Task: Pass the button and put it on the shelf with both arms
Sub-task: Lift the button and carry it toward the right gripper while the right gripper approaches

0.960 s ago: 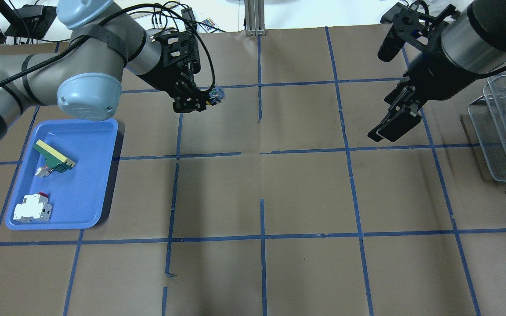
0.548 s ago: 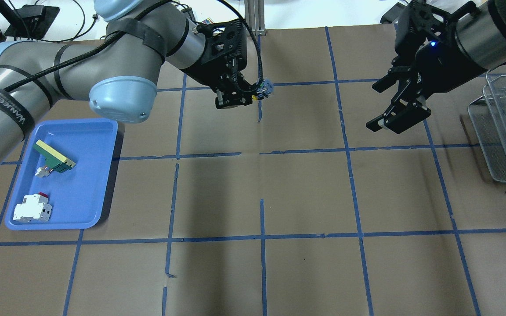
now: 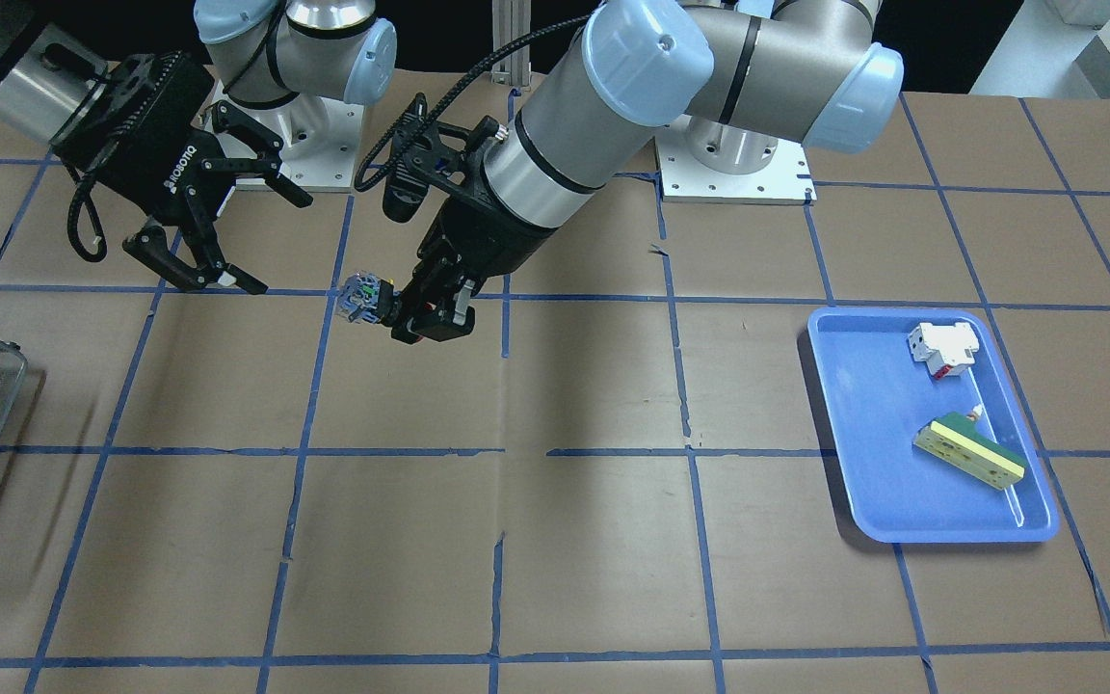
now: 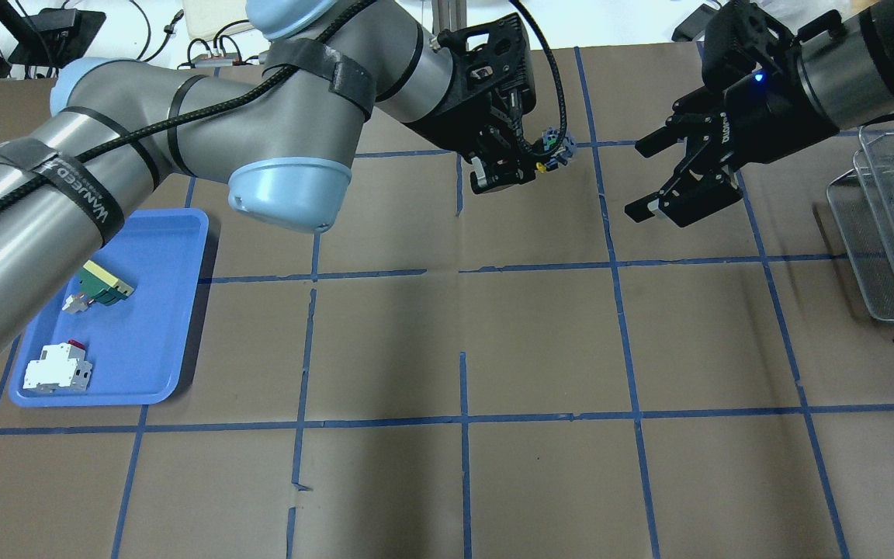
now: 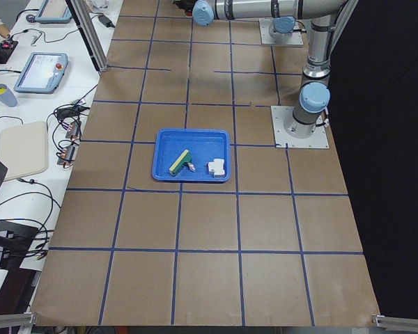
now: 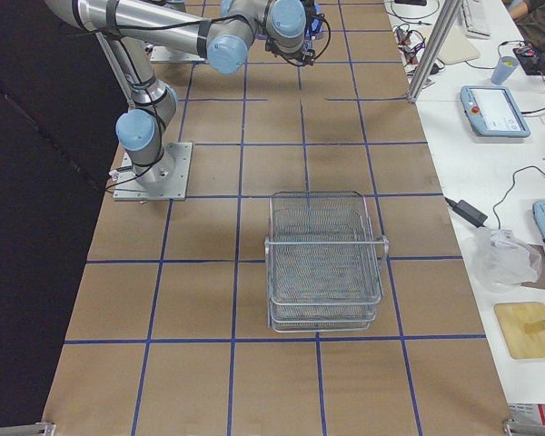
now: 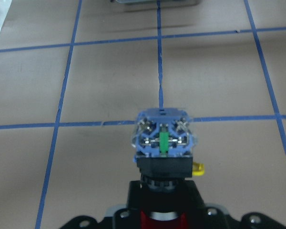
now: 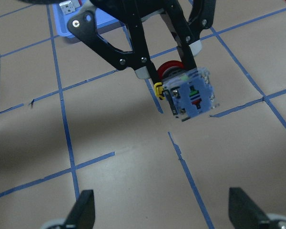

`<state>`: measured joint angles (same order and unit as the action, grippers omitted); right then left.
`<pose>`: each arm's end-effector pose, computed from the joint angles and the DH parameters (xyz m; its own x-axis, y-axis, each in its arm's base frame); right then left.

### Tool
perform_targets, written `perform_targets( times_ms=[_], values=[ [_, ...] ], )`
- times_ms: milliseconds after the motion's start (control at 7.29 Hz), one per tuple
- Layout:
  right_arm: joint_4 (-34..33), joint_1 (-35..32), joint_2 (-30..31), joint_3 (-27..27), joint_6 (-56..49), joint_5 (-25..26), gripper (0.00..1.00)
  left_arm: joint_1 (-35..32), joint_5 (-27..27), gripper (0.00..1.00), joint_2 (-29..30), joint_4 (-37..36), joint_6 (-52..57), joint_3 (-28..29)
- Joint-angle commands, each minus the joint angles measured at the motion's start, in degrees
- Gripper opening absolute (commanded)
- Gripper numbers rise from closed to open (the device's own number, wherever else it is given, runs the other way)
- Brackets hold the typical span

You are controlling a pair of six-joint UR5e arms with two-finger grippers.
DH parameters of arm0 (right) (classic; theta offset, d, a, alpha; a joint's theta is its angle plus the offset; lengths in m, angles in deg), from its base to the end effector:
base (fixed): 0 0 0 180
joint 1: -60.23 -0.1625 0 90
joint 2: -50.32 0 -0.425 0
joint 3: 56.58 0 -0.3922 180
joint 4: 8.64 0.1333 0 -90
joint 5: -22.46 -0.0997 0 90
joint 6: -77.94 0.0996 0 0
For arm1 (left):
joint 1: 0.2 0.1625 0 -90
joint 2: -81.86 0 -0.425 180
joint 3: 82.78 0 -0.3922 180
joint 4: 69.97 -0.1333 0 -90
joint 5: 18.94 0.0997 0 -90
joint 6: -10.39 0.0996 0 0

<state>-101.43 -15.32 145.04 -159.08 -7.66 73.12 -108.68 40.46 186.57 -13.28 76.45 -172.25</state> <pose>0.0789 -0.4811 0.4476 -0.3043 -0.9429 -0.1352 -0.7139 0.3197 -0.6230 -0.3680 -0.5207 0.4292 -0.0361 0.9939 -0.1044 0.8193 -0.0304 -0.5725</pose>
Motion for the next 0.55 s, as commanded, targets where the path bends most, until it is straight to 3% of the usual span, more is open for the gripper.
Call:
perform_targets(
  times_ms=[0,411],
  values=[
    [-3.18,0.66,-2.34,-0.07,0.08,-1.08,1.0,-2.69,-0.16,0.0,0.32,-0.26,-3.38,1.31],
    [-6.68,0.66,-2.08,0.63,0.08,-1.26,1.0,-2.88,-1.13,0.0,0.41,-0.26,-3.83,1.49]
  ],
)
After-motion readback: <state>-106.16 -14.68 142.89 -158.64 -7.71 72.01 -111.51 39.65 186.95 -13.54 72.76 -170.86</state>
